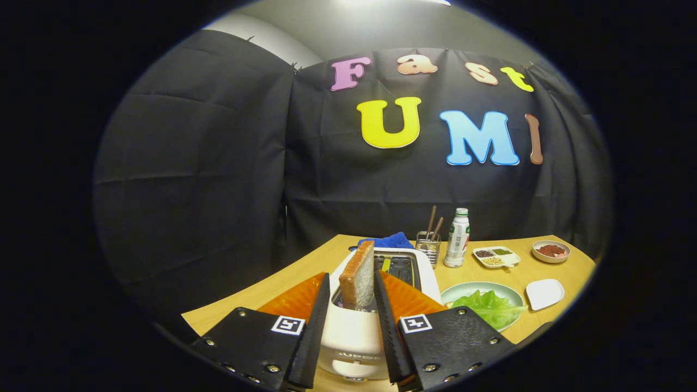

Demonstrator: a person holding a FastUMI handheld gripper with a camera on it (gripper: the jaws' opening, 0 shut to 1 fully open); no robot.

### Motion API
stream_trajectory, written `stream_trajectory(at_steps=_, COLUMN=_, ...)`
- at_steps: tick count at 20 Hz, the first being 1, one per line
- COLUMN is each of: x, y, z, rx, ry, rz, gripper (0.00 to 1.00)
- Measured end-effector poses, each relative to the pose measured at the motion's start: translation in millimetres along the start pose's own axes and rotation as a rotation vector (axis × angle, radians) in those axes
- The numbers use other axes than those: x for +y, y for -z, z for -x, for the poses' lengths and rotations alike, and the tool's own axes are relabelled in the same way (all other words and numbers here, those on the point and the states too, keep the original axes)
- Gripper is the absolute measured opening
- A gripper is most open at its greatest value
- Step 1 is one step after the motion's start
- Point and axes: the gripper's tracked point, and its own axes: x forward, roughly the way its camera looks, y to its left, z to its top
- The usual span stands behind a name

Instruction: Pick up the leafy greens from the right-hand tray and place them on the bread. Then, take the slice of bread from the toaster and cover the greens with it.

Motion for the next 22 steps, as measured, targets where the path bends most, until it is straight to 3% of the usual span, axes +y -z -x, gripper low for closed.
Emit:
stream_trajectory(at_steps=4, x=-7, y=5, z=-16, rx=0.032, ry=0.077, rz=-0.031, gripper=0.50)
stream_trajectory(at_steps=6, x=-25, y=3, z=-25, rx=0.031, ry=0.170, rz=-0.030, gripper=0.49)
stream_trajectory(at_steps=7, x=-24, y=7, z=-26, rx=0.050, ry=0.178, rz=-0.029, gripper=0.19)
stream_trajectory(at_steps=9, x=-21, y=7, z=-34, rx=0.062, ry=0.163, rz=-0.010, gripper=0.23)
stream_trajectory(at_steps=11, x=-19, y=8, z=-40, rx=0.068, ry=0.148, rz=-0.015, gripper=0.09)
stream_trajectory(at_steps=22, x=-26, y=-23, z=-42, rx=0.030, ry=0.086, rz=-0.023, gripper=0.08)
